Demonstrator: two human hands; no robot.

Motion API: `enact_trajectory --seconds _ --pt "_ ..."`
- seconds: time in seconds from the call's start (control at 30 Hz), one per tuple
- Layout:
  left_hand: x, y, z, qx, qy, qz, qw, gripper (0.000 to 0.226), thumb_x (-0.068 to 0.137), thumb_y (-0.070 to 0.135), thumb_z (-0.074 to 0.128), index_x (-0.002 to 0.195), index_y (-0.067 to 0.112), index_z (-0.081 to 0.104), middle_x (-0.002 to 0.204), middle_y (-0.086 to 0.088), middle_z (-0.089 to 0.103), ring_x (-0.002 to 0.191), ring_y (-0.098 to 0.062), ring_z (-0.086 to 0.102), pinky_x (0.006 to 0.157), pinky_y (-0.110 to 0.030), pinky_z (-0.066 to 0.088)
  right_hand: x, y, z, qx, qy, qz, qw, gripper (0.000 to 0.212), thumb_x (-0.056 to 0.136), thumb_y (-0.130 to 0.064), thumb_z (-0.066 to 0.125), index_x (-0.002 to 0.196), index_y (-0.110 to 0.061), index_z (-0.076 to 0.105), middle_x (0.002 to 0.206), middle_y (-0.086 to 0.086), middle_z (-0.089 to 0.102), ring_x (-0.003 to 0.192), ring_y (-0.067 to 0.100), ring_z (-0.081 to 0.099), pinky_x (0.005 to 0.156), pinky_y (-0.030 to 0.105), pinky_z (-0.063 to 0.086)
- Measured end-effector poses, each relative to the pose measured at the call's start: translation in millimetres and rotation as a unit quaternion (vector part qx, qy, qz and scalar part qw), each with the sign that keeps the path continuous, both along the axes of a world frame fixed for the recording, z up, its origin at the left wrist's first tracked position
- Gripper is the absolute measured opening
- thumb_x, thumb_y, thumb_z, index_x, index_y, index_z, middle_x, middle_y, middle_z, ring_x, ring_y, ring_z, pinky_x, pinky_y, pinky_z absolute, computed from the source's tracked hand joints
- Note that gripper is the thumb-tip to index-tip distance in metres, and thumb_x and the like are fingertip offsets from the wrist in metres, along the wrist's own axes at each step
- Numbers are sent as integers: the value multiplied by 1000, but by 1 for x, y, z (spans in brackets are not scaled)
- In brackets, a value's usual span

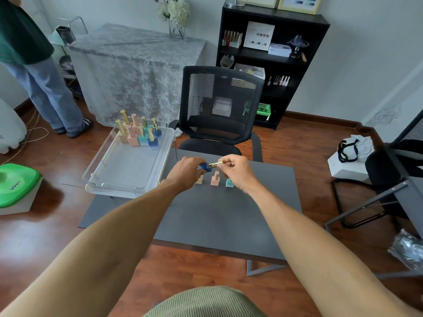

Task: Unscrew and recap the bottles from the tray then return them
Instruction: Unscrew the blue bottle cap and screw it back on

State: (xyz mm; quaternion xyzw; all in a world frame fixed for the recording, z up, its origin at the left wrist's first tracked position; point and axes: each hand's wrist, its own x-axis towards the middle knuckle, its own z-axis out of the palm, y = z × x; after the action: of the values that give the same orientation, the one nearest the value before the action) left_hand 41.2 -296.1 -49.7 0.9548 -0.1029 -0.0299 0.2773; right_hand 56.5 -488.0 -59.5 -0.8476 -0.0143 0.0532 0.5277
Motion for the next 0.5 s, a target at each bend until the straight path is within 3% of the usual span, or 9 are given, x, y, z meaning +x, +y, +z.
enact_trajectory --seconds 0.13,0.3,0.4,0.5 --pt "-1 -3 -7 -9 30 5 999 14 99 18 63 113 17 67 105 -7 69 87 -21 60 76 -27 42 -1 2 -4 10 -13 -9 1000 3 90 -14 76 93 -13 76 78 2 75 66 13 69 68 37 62" --pt "-5 -3 -18 2 44 18 999 26 101 25 61 126 18 62 119 -8 69 96 -25 65 82 -32 53 -2 0 -9 13 -19 -33 999 1 86 -16 76 85 -15 76 72 -6 74 61 1 65 59 23 54" --pt "-11 0 -32 35 34 57 997 41 98 37 61 135 19 54 133 -5 61 111 -30 62 89 -43 54 -1 -8 -12 9 -11 -62 998 2 83 -15 75 81 -14 75 74 -1 76 65 6 66 62 27 54" --pt "-18 0 -51 53 38 102 993 56 94 50 61 137 17 48 139 -5 53 119 -30 57 91 -44 51 -1 -19 -18 -5 4 -85 996 2 82 -13 75 79 -13 74 77 2 77 69 13 68 66 31 55"
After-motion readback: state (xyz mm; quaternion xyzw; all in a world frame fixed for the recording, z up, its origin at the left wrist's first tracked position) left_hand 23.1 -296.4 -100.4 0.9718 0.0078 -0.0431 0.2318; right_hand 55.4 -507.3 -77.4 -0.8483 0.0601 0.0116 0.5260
